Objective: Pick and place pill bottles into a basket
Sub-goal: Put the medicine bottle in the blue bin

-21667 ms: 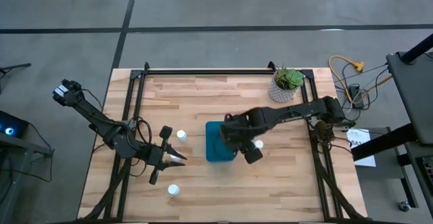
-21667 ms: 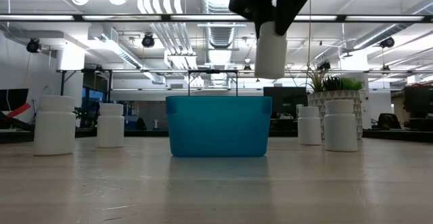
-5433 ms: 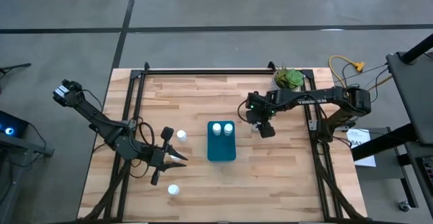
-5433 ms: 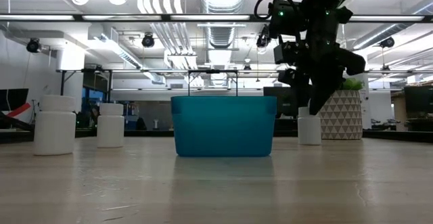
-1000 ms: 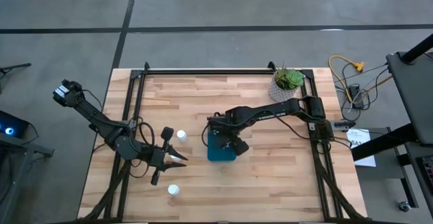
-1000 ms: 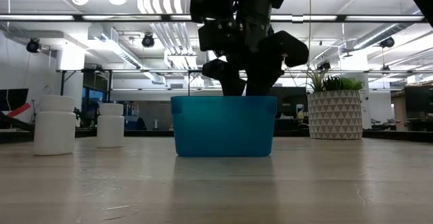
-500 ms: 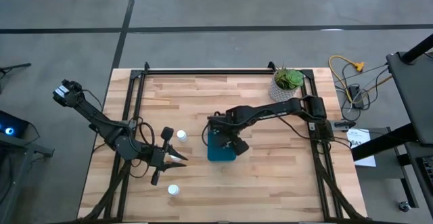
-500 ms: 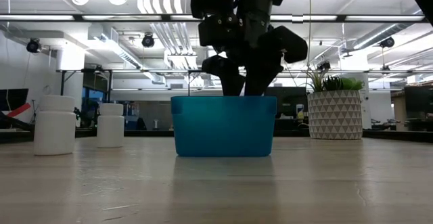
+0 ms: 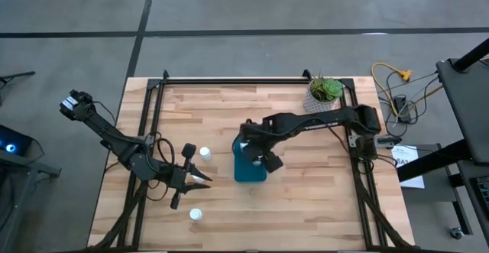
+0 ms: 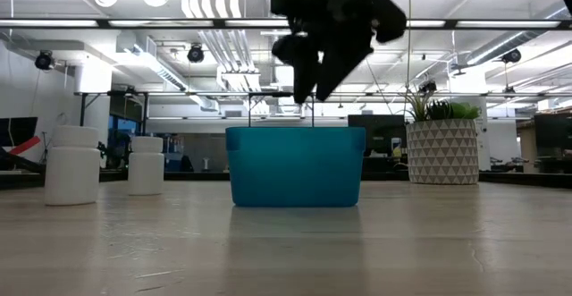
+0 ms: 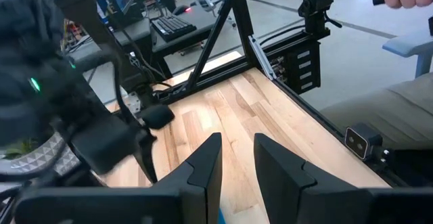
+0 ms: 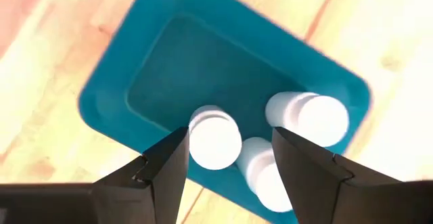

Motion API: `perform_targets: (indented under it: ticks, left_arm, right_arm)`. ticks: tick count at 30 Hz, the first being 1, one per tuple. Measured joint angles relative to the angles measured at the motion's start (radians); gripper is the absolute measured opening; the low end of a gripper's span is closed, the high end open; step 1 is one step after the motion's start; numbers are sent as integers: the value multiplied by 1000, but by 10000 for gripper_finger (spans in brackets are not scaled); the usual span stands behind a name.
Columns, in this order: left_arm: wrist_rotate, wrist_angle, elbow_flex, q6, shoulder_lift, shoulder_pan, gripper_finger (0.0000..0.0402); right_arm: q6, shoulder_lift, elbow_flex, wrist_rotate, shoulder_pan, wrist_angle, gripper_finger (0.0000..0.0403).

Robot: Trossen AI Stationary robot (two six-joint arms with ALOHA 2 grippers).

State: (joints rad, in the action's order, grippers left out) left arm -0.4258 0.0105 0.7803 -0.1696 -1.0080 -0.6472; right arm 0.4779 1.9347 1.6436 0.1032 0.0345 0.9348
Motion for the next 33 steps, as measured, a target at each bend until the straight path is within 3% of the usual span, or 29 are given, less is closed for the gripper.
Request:
perform_targets:
  ticks: [7, 16, 23, 33]
  left_arm:
    - [0, 0, 0, 0, 0, 0, 70]
    - [-12, 0, 0, 0, 1, 0, 70]
    - [-115, -4, 1, 7, 29, 0, 70]
    - [-142, -47, 0, 82, 61, -3, 70]
  right_arm:
    - [-158, -82, -3, 3, 0, -31, 205]
    - [-332, -96, -28, 2, 1, -140, 205]
    - [-369, -96, -73, 3, 33, -289, 205]
    - [-374, -147, -181, 0, 85, -391, 194]
